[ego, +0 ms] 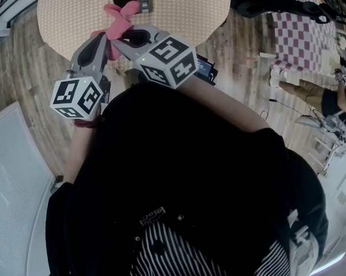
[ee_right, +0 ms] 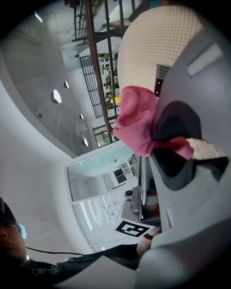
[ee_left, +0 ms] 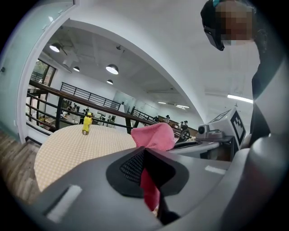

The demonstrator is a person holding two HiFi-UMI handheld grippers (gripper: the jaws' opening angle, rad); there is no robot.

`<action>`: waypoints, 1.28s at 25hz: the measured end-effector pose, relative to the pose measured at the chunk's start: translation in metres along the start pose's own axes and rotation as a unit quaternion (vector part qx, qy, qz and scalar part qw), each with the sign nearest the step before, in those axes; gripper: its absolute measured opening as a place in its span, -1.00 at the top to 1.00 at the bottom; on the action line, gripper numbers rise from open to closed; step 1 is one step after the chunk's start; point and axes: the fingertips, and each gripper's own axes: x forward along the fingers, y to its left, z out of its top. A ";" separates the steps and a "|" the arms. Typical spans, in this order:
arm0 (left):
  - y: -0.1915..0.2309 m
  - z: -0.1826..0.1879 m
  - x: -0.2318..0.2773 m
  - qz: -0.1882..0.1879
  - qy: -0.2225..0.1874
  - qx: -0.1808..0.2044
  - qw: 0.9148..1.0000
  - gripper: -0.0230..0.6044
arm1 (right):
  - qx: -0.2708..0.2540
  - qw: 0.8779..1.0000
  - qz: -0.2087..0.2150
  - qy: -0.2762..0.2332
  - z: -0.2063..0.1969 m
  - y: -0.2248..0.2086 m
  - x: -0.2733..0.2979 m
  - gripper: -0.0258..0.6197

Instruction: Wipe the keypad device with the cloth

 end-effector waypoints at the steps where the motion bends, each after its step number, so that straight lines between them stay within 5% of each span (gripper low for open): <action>1: 0.000 0.001 0.007 0.003 0.003 0.000 1.000 0.92 | 0.002 1.000 0.004 0.001 0.002 -0.007 0.000 0.77; 7: -0.001 0.003 0.050 0.018 0.013 -0.033 0.999 0.92 | 0.026 0.999 0.024 0.000 0.007 -0.050 -0.004 0.77; 26: -0.006 -0.007 0.072 0.054 0.057 -0.025 0.997 0.92 | 0.064 0.995 0.072 -0.004 -0.004 -0.075 -0.005 0.77; 32: -0.013 -0.003 0.091 0.039 0.068 -0.005 0.997 0.92 | 0.070 0.996 0.055 -0.011 0.001 -0.092 -0.014 0.77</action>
